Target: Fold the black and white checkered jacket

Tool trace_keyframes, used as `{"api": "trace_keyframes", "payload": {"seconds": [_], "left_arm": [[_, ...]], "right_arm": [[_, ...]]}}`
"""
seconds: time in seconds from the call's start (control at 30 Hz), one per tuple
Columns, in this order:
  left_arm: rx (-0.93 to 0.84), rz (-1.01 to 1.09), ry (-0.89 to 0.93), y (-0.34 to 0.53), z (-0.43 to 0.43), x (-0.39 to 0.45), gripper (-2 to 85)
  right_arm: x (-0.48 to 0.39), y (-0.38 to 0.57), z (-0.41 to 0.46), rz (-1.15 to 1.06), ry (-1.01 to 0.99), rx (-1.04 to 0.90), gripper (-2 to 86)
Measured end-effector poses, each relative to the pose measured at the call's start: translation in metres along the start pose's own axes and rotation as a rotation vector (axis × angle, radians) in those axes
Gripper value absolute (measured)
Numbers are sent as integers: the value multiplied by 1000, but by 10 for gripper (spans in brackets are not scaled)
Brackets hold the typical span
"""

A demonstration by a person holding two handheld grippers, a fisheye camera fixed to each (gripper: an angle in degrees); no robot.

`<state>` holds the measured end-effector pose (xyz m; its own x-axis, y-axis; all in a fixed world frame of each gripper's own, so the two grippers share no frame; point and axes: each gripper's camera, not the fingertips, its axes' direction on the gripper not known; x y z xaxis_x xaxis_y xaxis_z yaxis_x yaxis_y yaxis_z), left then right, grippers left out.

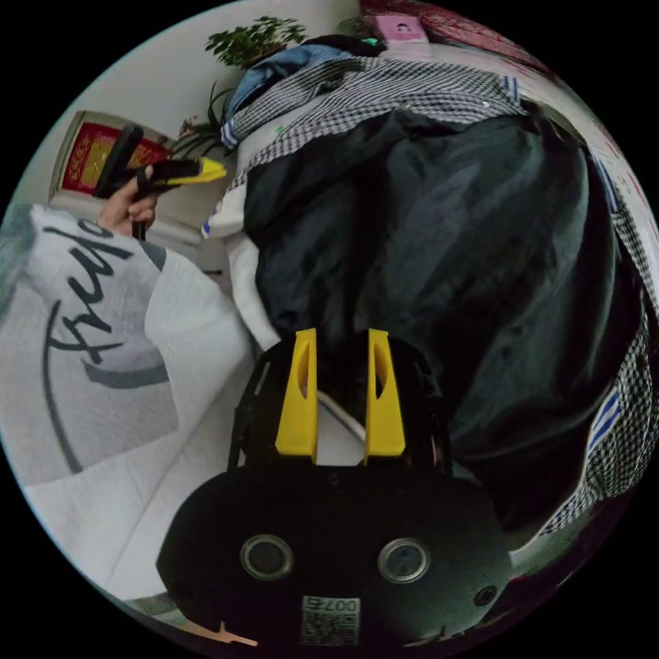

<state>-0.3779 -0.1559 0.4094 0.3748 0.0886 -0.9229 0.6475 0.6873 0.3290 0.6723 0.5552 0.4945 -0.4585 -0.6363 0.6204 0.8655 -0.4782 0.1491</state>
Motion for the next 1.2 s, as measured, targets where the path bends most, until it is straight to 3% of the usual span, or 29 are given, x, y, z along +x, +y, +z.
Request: {"api": "trace_keyframes", "payload": {"seconds": [0.13,0.3,0.47,0.63,0.7,0.83,1.0,1.2], "left_arm": [[-69,63,-114,-14,32,18,123],[-106,157,-367,-19,62,46,71],[65,235,-462,-2,29,72,-4],[97,186,-397,2,20,56,5],[60,9,-295,-2,24,22,62],[21,-150,-57,-1,35,-21,79],[-29,-134,-179,-15,44,-18,17],[87,-33,-174,-3,32,-5,-4]], "right_arm": [[-36,23,10,-51,131,6,55],[-37,42,-1,-6,93,35,47],[-51,65,-26,-41,116,117,39],[-75,73,-44,-103,144,172,37],[-77,78,-49,-85,140,187,38],[-75,106,-57,-26,114,198,39],[-65,145,-68,72,106,213,35],[-58,179,-93,182,108,273,34]]}}
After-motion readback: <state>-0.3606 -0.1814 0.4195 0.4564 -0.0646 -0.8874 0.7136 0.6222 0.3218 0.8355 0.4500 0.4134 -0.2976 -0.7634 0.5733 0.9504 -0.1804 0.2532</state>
